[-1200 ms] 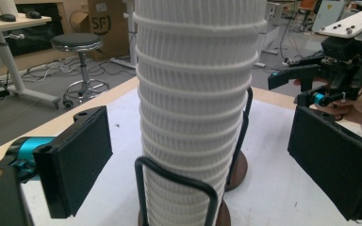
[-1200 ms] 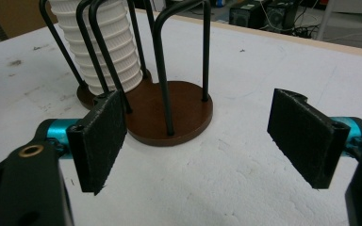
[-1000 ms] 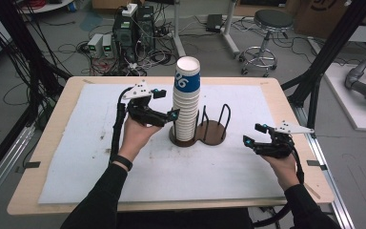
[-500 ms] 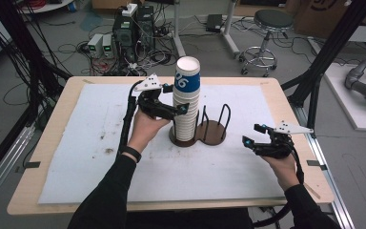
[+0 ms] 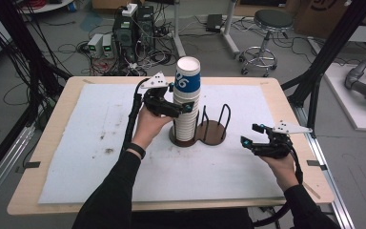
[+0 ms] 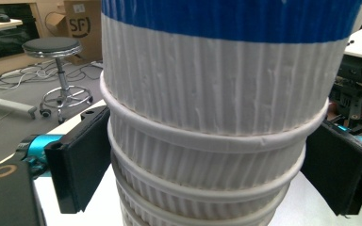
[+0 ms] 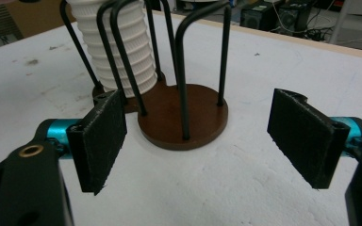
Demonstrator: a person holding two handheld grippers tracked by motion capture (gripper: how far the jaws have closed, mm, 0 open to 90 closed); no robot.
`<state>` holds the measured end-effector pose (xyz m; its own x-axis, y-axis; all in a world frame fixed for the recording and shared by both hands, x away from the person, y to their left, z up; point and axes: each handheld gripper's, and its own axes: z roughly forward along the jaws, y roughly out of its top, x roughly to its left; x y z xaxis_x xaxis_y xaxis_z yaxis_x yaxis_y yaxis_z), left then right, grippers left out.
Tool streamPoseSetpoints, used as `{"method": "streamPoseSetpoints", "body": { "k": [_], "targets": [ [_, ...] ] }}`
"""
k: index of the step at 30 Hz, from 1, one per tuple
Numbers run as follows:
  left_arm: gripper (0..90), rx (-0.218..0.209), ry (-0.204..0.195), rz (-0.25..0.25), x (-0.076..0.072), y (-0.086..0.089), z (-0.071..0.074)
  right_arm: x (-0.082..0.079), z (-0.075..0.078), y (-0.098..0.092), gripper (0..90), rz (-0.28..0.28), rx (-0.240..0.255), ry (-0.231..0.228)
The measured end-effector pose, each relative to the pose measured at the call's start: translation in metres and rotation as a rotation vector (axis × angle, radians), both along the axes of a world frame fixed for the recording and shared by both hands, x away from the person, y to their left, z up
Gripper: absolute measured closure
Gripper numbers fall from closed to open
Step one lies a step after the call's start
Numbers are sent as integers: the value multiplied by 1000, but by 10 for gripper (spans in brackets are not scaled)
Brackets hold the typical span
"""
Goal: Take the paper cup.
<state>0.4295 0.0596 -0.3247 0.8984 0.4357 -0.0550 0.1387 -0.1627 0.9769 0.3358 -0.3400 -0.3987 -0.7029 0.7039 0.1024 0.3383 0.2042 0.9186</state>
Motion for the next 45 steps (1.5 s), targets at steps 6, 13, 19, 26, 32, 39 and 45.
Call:
{"method": "streamPoseSetpoints", "body": {
  "k": [6,13,19,26,32,39,45],
  "targets": [
    [110,-6,3,1,0,0,0,-2,11,9,207,18,0,-19],
    [111,-5,0,1,0,1,-1,0,43,27,207,58,-7,-88],
    [112,-5,2,-1,0,0,0,14,74,51,207,109,-36,-122],
    [113,4,-2,2,0,0,0,27,100,71,207,140,-23,-147],
    [113,7,-3,5,0,-1,1,41,125,92,207,183,10,-155],
    [114,13,0,17,0,-1,2,58,158,120,207,194,95,-147],
    [115,18,-1,17,0,-2,2,68,182,150,207,199,76,-156]
  ]
}}
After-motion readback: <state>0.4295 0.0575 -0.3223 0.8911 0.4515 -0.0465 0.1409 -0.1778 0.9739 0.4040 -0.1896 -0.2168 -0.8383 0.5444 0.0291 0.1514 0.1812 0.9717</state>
